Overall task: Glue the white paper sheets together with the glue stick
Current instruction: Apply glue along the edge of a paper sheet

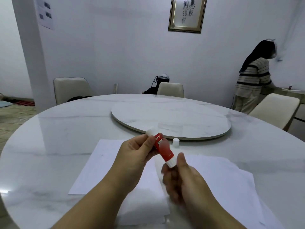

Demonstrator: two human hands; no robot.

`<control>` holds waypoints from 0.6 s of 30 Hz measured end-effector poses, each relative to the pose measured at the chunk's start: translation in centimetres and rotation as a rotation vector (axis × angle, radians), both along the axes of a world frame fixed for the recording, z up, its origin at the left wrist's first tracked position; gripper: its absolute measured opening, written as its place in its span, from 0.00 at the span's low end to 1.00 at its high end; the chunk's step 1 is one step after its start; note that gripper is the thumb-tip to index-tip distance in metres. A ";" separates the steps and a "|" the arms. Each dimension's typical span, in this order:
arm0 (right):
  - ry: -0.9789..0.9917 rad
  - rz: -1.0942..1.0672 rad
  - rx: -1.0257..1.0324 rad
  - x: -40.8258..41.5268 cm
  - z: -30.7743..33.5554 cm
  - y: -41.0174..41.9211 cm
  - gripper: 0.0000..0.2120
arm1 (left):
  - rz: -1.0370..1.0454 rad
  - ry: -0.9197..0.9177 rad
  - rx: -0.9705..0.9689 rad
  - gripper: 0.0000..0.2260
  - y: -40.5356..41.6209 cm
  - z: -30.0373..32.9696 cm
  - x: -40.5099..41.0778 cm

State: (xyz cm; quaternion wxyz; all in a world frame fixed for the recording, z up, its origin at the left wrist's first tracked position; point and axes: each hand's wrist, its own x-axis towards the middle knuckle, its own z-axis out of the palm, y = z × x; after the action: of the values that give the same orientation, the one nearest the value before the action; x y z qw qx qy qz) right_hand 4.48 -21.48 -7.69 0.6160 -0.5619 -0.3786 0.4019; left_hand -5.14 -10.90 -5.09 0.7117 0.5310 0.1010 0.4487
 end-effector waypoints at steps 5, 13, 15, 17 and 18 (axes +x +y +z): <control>-0.277 -0.076 0.107 -0.5 0.4 -0.3 0.24 | -0.067 -0.059 -0.026 0.12 0.1 -0.1 -0.1; 0.285 0.148 0.051 0.3 0.4 0.0 0.32 | -0.079 0.012 0.070 0.14 0.2 -0.5 -0.1; 0.298 0.042 0.131 0.4 0.6 0.3 0.25 | -0.048 0.106 0.148 0.14 -0.3 -0.5 0.1; 0.375 -0.058 0.215 0.9 0.8 0.4 0.20 | 0.039 0.223 0.185 0.19 -0.1 -0.1 -0.2; 0.420 -0.123 0.247 1.4 0.9 0.4 0.17 | 0.119 0.330 0.181 0.25 0.4 0.2 -0.6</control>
State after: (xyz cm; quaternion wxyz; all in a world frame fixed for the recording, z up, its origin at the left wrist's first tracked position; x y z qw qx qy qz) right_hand 5.86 -21.04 -6.76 0.7685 -0.4085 -0.2537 0.4221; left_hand -5.78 -10.52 -4.88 0.6071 0.6522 0.2067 0.4042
